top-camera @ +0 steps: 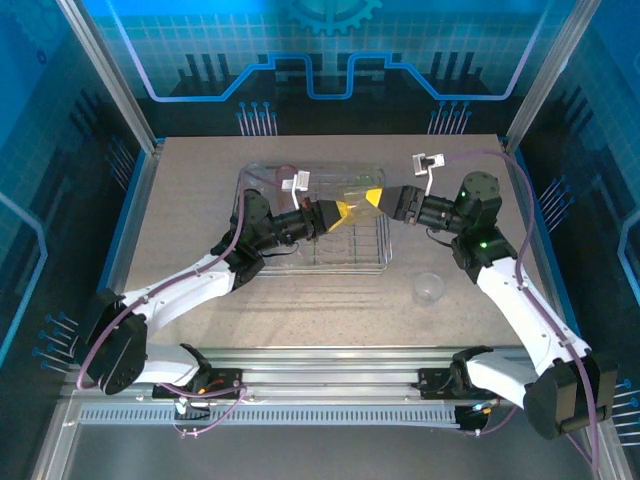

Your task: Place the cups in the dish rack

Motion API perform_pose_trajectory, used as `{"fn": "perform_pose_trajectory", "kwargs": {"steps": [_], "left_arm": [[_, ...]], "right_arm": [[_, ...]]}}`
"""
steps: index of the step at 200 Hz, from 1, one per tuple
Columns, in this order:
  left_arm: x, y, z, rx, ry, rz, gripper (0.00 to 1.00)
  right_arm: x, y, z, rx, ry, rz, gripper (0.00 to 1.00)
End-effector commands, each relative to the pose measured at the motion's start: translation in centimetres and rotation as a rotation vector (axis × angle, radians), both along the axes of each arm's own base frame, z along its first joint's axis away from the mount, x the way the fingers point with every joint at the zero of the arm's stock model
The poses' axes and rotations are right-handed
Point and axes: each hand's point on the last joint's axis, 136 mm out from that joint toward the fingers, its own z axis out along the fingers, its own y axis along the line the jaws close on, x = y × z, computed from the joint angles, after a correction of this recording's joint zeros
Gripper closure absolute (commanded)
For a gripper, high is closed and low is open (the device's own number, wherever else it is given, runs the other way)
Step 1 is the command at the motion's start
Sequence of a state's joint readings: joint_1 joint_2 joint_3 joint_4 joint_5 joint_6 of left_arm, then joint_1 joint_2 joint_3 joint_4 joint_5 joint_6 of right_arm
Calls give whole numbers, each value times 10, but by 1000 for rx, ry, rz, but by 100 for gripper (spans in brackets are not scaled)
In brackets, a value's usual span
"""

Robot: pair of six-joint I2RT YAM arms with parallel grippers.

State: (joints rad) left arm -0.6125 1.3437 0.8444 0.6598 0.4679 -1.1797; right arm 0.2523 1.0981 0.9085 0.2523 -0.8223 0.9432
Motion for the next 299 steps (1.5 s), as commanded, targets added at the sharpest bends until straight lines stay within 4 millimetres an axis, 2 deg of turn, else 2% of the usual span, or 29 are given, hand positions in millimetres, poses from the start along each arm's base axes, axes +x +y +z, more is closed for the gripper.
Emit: {"fn": "perform_pose_trajectory", "kwargs": {"steps": [1,40,44,56,101,117,119,122,129,141,165,184,227,245,272,299], "left_arm": [[-5,0,22,-42,-82,-9,100],[-3,-2,17,-42,-68,-17,100],[-3,-2,18,-44,-70,-15,100],[-3,-2,17,-43,-71,-16,100],[-4,-1,15,-25,-73,-12,100],[-3,-1,10,-8,-67,-6,100],[-3,-1,9,-5,-65,-5,98],[-2,-1,8,0,-63,-3,93],[-2,-1,4,10,-59,0,81],[-1,0,-3,31,-51,5,73],[1,2,-20,64,-25,24,39],[2,5,-29,85,-11,45,20],[2,16,-49,161,17,87,13],[1,23,-57,202,24,114,12],[1,40,-72,307,60,190,10],[-3,70,-81,440,67,299,6]], "right_arm": [[-5,12,-10,-1,35,47,25],[-3,18,-5,28,12,64,23],[-3,18,-15,26,35,67,23],[-3,19,-16,31,40,71,24],[-1,17,-12,18,28,42,34],[0,14,-18,-10,33,14,36],[0,14,-22,-19,51,10,36],[0,13,-14,-20,37,3,36],[1,12,-14,-35,39,-9,37],[2,10,-16,-59,36,-22,40],[5,6,-22,-101,55,-61,50],[7,2,-26,-145,67,-88,57],[11,-7,-30,-260,68,-136,70],[14,-11,-34,-303,78,-162,82],[21,-17,-41,-382,91,-192,84],[28,-30,-53,-536,106,-226,84]]}}
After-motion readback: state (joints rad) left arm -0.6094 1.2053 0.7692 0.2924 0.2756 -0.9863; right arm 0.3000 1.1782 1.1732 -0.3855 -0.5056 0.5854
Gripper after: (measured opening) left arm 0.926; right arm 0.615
